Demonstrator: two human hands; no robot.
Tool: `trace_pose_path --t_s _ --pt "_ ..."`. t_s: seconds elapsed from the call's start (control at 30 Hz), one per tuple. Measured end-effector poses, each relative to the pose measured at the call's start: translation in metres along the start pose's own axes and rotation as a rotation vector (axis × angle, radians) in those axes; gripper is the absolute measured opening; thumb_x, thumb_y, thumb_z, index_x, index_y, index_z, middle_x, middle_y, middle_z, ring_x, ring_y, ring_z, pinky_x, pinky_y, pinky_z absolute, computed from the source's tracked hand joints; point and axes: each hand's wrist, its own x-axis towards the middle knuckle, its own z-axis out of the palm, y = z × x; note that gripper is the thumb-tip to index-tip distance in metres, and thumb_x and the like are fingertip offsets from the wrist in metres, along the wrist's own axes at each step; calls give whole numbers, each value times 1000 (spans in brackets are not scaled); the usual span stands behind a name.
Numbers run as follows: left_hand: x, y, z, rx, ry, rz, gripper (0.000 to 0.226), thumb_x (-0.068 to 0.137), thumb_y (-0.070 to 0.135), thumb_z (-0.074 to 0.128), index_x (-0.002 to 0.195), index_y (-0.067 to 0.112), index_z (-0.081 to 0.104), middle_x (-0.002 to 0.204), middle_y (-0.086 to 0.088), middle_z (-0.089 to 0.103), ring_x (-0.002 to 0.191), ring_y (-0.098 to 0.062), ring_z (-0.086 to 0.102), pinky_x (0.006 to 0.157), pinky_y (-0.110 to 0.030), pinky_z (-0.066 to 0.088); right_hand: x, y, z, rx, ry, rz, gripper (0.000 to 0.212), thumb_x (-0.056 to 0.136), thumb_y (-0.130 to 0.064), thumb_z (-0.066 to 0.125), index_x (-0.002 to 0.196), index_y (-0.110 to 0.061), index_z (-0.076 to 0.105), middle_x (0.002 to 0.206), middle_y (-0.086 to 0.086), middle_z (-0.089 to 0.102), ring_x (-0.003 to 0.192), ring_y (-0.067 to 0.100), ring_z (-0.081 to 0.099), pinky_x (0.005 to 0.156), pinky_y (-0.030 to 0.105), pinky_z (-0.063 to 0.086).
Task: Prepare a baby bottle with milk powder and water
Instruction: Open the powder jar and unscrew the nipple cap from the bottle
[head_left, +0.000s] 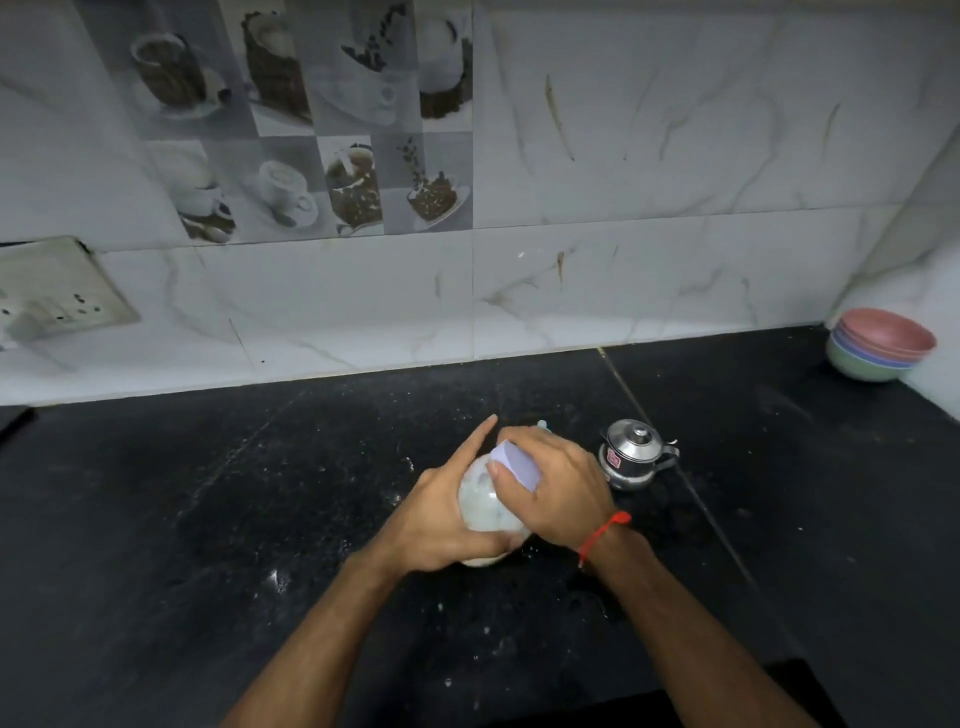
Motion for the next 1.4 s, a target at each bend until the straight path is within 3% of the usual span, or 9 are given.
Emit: trace_pose_path --t_s 0.1,0.27,0.5,0.7,0.93,1.1,1.2,1.3,1.4 --pt "-4 -2 2 -215 -95 77 98 72 21 91 154 28 39 140 -2 63 129 -27 62 107 -54 51 1 3 -18 48 -215 -109 43 88 -54 55 122 -28 64 106 -11 61 90 15 63 77 45 57" --pt "2 0 6 -211 -53 44 123 68 31 94 163 34 15 148 6 57 133 -23 60 109 -57 50 14 4 -58 492 -526 -39 69 88 -29 68 151 -38 40 138 1 43 128 14 49 108 29 42" --pt "0 11 6 -115 -20 43 135 63 46 95 158 56 -1 132 22 66 115 -2 68 102 -38 57 14 -5 -64 -24 -508 215 79 73 -95 40 139 -52 39 132 -13 56 121 12 55 106 44 48" --pt "-7 9 9 -136 18 61 133 64 45 95 159 53 2 137 26 60 123 -2 63 104 -39 55 10 -12 -76 240 -709 98 82 84 -29 68 150 -54 26 153 -11 29 140 21 33 115 39 33" --pt "-10 6 10 -36 -28 18 133 58 64 92 155 62 1 146 27 53 129 -2 58 105 -41 55 16 -13 -65 47 -634 141 55 89 -55 69 139 -41 48 129 -14 56 123 13 53 103 34 48" --pt "-18 -25 12 -114 47 -44 123 60 62 92 154 60 14 147 20 54 130 -7 58 110 -44 50 4 14 -57 518 -595 43 52 81 -17 79 121 -33 51 136 -6 50 129 16 54 103 36 53" --pt "-29 -59 17 -265 289 -185 109 59 68 89 149 58 29 145 17 54 136 -19 51 117 -53 39 -14 38 -31 787 -376 287 52 73 -27 90 100 -34 46 133 8 56 121 18 63 101 40 56" --pt "-37 -82 26 -293 444 -346 102 50 69 89 136 55 37 140 8 52 133 -20 43 113 -47 42 -44 64 13 311 -348 355 53 68 -60 85 88 -44 38 123 -2 64 111 22 63 89 33 55" --pt "-41 -106 32 -219 550 -468 111 37 72 91 130 52 33 134 8 53 128 -22 47 111 -51 44 -81 83 60 143 -450 343 49 74 -61 78 92 -44 36 148 -8 52 141 17 45 111 28 38"
